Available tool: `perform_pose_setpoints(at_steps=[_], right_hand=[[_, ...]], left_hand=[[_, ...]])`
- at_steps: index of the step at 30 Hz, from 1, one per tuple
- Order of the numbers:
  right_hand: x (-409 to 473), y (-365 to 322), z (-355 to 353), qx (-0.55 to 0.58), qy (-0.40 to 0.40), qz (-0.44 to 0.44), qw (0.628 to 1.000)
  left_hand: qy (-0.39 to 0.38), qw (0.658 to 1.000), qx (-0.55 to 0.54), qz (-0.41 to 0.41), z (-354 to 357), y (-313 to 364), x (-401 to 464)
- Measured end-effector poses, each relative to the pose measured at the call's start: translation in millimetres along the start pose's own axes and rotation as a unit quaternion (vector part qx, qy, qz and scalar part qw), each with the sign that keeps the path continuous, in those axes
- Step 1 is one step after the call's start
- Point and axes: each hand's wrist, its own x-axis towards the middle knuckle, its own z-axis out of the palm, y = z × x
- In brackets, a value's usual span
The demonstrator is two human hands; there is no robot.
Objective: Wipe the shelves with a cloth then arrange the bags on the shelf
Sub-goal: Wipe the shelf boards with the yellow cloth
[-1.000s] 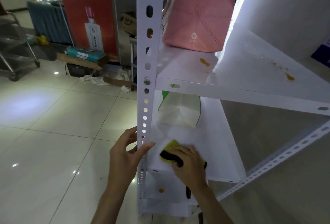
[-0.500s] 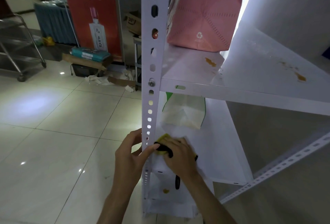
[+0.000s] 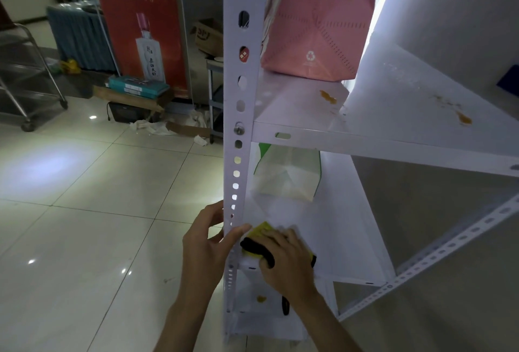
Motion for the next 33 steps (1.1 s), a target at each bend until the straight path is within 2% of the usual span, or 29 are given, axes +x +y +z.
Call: perform_pose_setpoints(at_steps=[3, 11, 15, 18, 22, 28, 30, 33], right_hand=[[11.3, 31.7, -9.7, -0.010, 0.010, 0.040, 0.999], [5.6, 103.1, -40.0, -0.090, 0.018, 0.269, 0.959], [-17.5, 142.4, -55.0, -0.126, 0.036, 0.319, 0.939], [-25.0, 145.8, -55.2, -0.130, 0.039, 0.323, 0.937], [-22.4, 112.1, -42.7, -0.134, 0.008, 0.310, 0.941], [-29.4, 44.2, -24.2, -0.111, -0.045, 0.175, 0.977], [-31.3, 25.8, -30.4, -0.067, -0.057, 0.130, 0.988], [-29.7, -0.6, -55.6, 0.030, -0.072, 0.117, 0.990]], left_hand=[[0.000, 1.000, -0.003, 0.005, 0.2, 3.3, -0.8], [-0.005, 1.000, 0.004, 0.000, -2.3, 4.3, -1.3], [-0.013, 1.000, 0.004, -0.004, -4.4, 9.0, -1.5], [-0.022, 1.000, 0.005, -0.008, -5.6, 9.4, -0.4], [-0.013, 1.000, 0.009, -0.013, -4.0, 5.6, 0.2], [-0.026, 0.999, 0.022, -0.016, -5.7, 0.7, 0.9], [-0.041, 0.998, 0.037, -0.013, -7.0, 3.0, 2.9], [-0.048, 0.998, 0.027, -0.015, -8.5, 12.4, 6.2]])
